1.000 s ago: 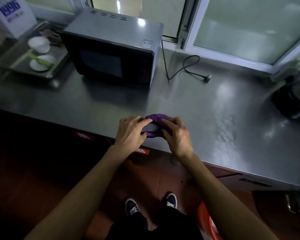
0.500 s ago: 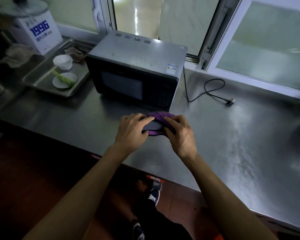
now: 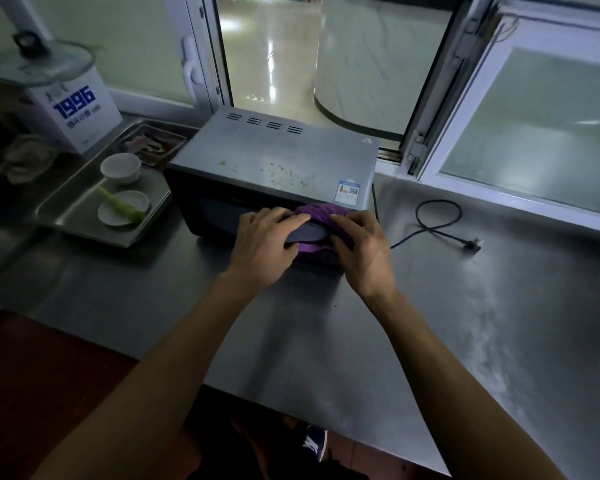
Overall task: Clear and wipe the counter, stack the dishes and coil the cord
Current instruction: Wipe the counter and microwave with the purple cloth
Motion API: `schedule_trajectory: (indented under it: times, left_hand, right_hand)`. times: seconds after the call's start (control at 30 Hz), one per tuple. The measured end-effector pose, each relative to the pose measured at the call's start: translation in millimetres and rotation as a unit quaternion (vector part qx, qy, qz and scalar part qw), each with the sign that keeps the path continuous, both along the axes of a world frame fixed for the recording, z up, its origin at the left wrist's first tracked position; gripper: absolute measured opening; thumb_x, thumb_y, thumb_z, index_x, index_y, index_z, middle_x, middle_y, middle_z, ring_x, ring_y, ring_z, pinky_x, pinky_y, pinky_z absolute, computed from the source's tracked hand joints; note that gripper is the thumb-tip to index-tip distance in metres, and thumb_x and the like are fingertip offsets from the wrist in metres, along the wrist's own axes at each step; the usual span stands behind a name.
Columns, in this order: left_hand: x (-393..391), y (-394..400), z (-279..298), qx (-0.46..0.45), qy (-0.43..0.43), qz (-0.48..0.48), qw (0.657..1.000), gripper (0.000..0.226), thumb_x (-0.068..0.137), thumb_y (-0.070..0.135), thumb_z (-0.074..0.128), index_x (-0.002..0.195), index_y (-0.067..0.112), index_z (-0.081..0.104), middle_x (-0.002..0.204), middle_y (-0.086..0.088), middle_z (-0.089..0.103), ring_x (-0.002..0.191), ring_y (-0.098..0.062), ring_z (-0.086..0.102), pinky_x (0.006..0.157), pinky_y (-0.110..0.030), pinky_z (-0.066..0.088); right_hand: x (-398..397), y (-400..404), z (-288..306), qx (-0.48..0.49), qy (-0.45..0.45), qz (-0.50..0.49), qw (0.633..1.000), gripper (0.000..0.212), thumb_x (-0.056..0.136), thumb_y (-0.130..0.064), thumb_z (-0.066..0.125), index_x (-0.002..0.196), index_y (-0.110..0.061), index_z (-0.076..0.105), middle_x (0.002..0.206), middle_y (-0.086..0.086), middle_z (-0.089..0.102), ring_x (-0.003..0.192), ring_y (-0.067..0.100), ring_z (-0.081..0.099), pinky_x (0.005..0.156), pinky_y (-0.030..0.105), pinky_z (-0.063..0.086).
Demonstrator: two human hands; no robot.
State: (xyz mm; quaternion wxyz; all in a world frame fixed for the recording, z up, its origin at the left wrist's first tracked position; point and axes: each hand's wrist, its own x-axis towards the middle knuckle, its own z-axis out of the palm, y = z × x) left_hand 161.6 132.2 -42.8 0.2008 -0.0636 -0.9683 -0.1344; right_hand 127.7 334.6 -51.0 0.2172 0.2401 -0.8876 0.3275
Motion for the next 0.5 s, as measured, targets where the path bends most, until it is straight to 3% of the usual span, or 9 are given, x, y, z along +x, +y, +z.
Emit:
schedule_trajectory:
  times: [0.07,0.3,0.4,0.5]
  left_hand:
    - [-16.9,-2.9,3.2,-0.001,0.001,-0.013,1.0,0.054,0.079,0.021,0.072,0.131,0.027,0.062,0.114,0.001,0.065,0.102,-0.026,0.061,0.087,-0.045,0.043]
    - [-80.4,-14.8,14.8,0.004,-0.022,-0.066,0.998,0.055,0.083,0.024,0.073,0.135,0.028,0.058,0.12,0.0,0.064,0.107,-0.027,0.059,0.093,-0.048,0.043]
    - [-104.2,-21.3,14.9,0.006,-0.03,-0.091,0.995,0.054,0.085,0.031,0.071,0.136,0.029,0.056,0.121,0.001,0.063,0.109,-0.026,0.059,0.094,-0.048,0.042]
    - [-122.2,-26.5,9.8,0.007,-0.047,-0.119,0.992,0.054,0.087,0.038,0.069,0.138,0.028,0.054,0.122,0.0,0.064,0.11,-0.026,0.059,0.095,-0.048,0.042]
  right_hand:
    - [-14.4,-3.7,3.8,0.004,-0.001,-0.017,1.0,0.031,0.089,-0.011,0.069,0.12,-0.006,0.069,0.107,0.014,0.058,0.094,0.026,0.06,0.083,0.024,0.047]
    - [-57.4,-20.3,15.7,0.023,0.009,-0.093,0.995,0.031,0.09,-0.008,0.067,0.121,-0.006,0.069,0.109,0.014,0.059,0.095,0.027,0.059,0.082,0.019,0.041]
    - [-76.5,-28.7,15.8,0.037,0.011,-0.123,0.992,0.031,0.088,-0.005,0.066,0.119,-0.006,0.07,0.108,0.014,0.06,0.097,0.03,0.058,0.085,0.031,0.047]
    - [-90.5,-36.6,13.1,0.089,-0.001,-0.186,0.978,0.031,0.087,-0.011,0.067,0.118,-0.014,0.071,0.111,0.009,0.065,0.1,0.034,0.057,0.084,0.043,0.044]
